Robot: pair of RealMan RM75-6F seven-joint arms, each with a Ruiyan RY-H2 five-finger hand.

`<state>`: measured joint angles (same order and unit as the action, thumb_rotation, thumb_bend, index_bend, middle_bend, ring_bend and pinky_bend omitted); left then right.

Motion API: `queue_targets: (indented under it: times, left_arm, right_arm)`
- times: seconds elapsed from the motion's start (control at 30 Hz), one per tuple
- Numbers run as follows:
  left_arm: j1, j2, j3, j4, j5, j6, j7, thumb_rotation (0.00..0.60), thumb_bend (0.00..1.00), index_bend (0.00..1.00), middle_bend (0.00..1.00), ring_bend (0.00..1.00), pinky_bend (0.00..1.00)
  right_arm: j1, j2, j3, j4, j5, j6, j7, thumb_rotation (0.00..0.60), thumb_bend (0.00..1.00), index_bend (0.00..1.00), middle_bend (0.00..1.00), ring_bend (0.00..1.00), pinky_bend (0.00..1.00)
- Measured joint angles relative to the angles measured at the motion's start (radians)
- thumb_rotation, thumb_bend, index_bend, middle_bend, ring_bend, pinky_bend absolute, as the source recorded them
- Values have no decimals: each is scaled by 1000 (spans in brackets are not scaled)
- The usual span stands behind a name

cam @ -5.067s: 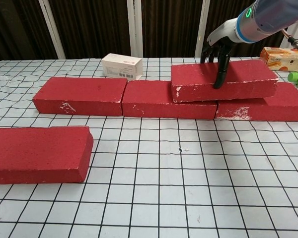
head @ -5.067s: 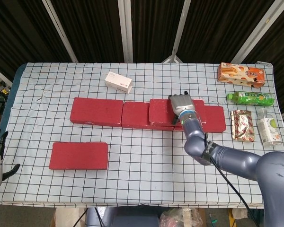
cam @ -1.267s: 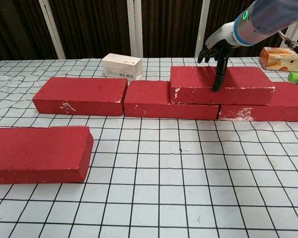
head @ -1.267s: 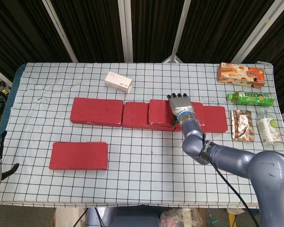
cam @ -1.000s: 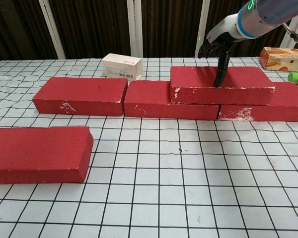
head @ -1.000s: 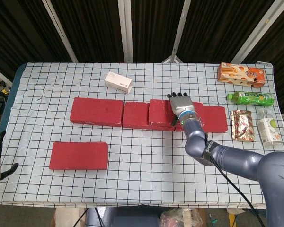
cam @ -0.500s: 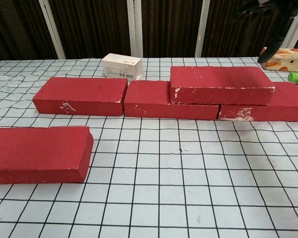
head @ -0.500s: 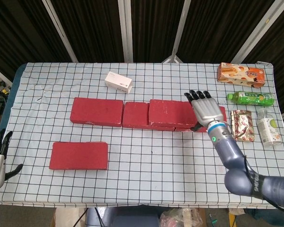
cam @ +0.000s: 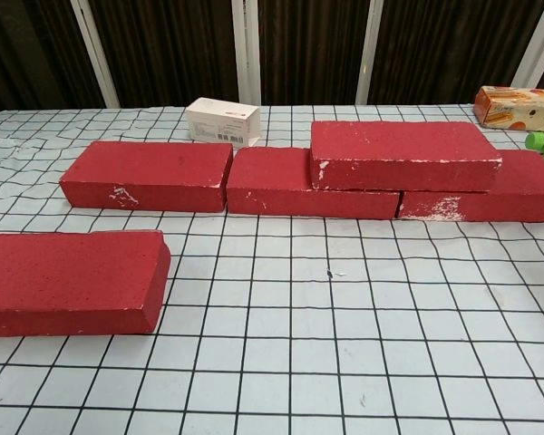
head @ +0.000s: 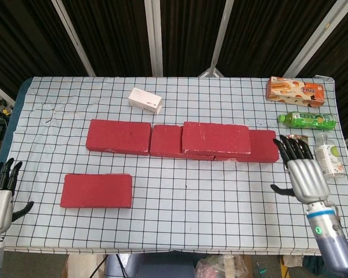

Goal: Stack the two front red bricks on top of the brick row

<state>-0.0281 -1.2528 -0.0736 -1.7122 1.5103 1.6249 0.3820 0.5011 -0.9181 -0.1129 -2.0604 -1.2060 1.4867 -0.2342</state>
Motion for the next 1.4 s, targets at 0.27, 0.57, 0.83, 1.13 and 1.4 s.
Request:
queue_targets:
  times: [0.27,0.57,0.83,1.13,1.4]
  left_arm:
    - [-44,40,2,-70,-1,-97,-34,600,0,59,0,2,75]
    - [-163,144,-11,-240,-137,-363,0,600,0,34,0,0,73]
    - [-337,213,-39,-402,-483,-530,268,600,0,24,0,0,50]
    - [-525,164,-30,-460,-789,-567,469,600,0,9,0,0,25]
    - [-592,87,13,-389,-857,-579,490,600,0,6,0,0,24]
  right_arm:
    - [-208,-113,-65,141,-174,153,128,600,153,0,0,0,0]
    - [-274,-131,-35,206,-193,169,192,600,154,0,0,0,0]
    - [-302,-143,7,250,-166,126,233,600,154,0,0,0,0]
    - [-318,-137,36,250,-164,75,235,600,154,0,0,0,0]
    - [-332,-132,67,252,-152,48,246,600,153,0,0,0,0]
